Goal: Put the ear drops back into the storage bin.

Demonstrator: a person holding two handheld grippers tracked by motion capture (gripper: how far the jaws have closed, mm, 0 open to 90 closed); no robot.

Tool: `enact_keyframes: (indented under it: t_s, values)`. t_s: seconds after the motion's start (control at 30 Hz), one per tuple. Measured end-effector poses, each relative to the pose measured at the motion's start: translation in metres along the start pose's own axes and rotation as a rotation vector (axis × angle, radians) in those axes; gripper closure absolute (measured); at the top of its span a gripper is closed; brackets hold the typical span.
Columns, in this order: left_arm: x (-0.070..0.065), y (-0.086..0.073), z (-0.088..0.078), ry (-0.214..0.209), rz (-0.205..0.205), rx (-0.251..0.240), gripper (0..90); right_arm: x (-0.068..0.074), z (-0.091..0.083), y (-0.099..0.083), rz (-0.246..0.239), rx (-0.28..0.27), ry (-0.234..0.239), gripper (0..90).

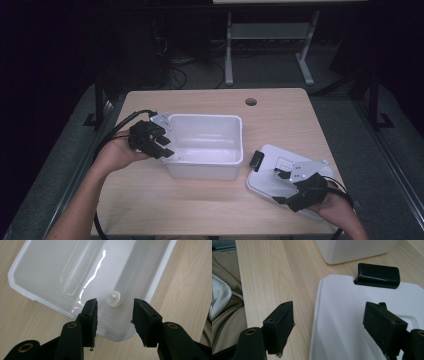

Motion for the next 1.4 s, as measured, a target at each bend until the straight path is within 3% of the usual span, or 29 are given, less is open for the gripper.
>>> enact_keyframes:
  t_s: [0.5, 1.4]
  values:
    - [-0.008, -0.013, -0.014, 0.011, 0.02, 0.0, 55.4, -0.001, 0.001, -0.003, 0.016, 0.003, 0.003, 24.0]
    - [-0.015, -0.05, -0.025, 0.008, -0.009, -0.036, 53.0, -0.003, 0.004, 0.001, 0.021, 0.02, 0.002, 24.0]
Point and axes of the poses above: each handheld gripper's, and its own axes: z roughly forward along the jaws, y roughly out of its top, x roughly to its left, the point moved 6 cm from there along z, roughly forward along the jaws, and after that the axes turned 7 degrees about -z, right-handed, at the moved point
